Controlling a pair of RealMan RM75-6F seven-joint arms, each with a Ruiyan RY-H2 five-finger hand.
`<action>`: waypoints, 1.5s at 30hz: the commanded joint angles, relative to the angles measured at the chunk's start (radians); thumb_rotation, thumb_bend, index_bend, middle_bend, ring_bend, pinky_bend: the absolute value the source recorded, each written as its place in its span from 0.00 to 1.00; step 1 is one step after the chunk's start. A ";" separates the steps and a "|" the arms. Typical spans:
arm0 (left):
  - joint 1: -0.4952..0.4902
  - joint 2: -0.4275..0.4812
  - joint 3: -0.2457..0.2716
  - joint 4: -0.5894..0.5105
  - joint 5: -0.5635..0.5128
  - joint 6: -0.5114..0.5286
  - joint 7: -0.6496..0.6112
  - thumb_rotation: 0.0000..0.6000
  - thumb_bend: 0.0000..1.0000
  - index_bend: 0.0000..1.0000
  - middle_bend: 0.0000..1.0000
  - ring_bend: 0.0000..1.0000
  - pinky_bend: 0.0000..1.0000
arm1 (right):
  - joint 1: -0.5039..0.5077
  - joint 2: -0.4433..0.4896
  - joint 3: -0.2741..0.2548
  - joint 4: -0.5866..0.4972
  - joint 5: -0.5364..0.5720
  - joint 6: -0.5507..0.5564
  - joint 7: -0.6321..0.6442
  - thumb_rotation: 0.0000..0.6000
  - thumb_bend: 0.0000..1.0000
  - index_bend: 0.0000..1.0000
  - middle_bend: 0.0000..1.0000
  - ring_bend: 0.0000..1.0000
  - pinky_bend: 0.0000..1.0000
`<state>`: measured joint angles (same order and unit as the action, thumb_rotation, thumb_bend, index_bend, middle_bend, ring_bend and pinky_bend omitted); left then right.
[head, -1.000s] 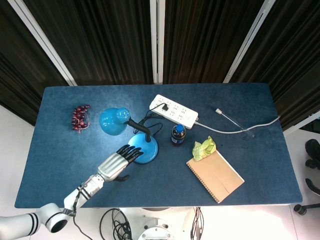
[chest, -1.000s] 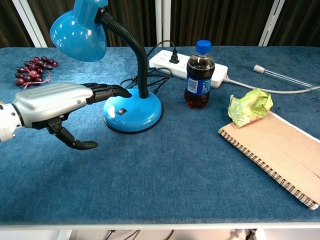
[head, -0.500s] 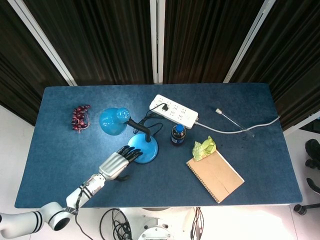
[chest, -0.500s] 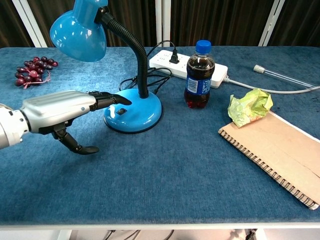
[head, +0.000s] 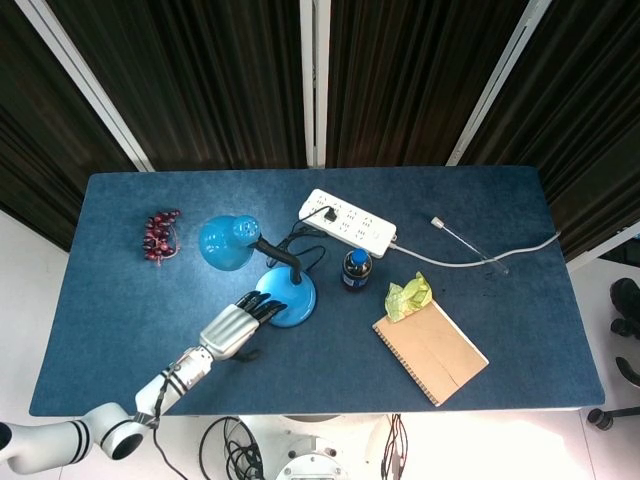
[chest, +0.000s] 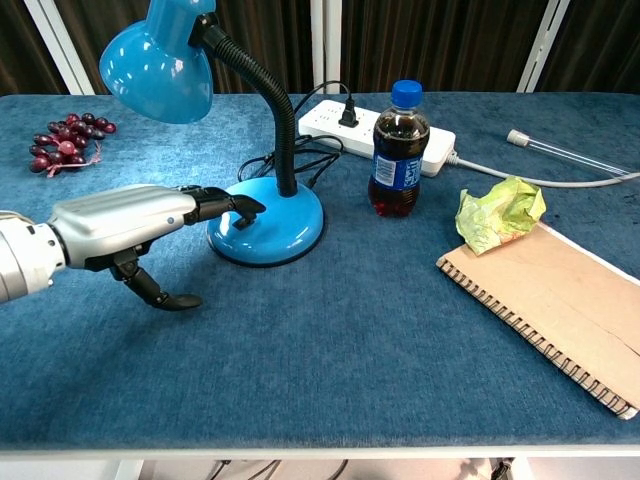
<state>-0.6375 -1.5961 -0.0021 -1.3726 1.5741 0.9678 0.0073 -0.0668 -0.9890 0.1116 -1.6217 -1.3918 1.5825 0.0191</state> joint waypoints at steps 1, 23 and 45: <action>-0.001 0.001 0.003 0.002 -0.003 -0.002 0.001 1.00 0.25 0.00 0.09 0.00 0.07 | 0.001 -0.001 0.000 0.002 0.000 -0.002 0.000 1.00 0.09 0.00 0.00 0.00 0.00; -0.010 -0.041 0.020 0.060 -0.003 0.014 -0.044 1.00 0.25 0.00 0.09 0.00 0.07 | 0.002 -0.004 0.002 0.004 0.011 -0.008 -0.009 1.00 0.09 0.00 0.00 0.00 0.00; 0.219 0.309 0.129 -0.194 -0.029 0.293 0.112 1.00 0.25 0.00 0.02 0.00 0.07 | 0.002 0.011 0.005 -0.030 -0.009 0.012 -0.025 1.00 0.10 0.00 0.00 0.00 0.00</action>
<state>-0.4873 -1.3576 0.0861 -1.5203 1.5660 1.1932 0.0918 -0.0645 -0.9781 0.1169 -1.6517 -1.4004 1.5943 -0.0063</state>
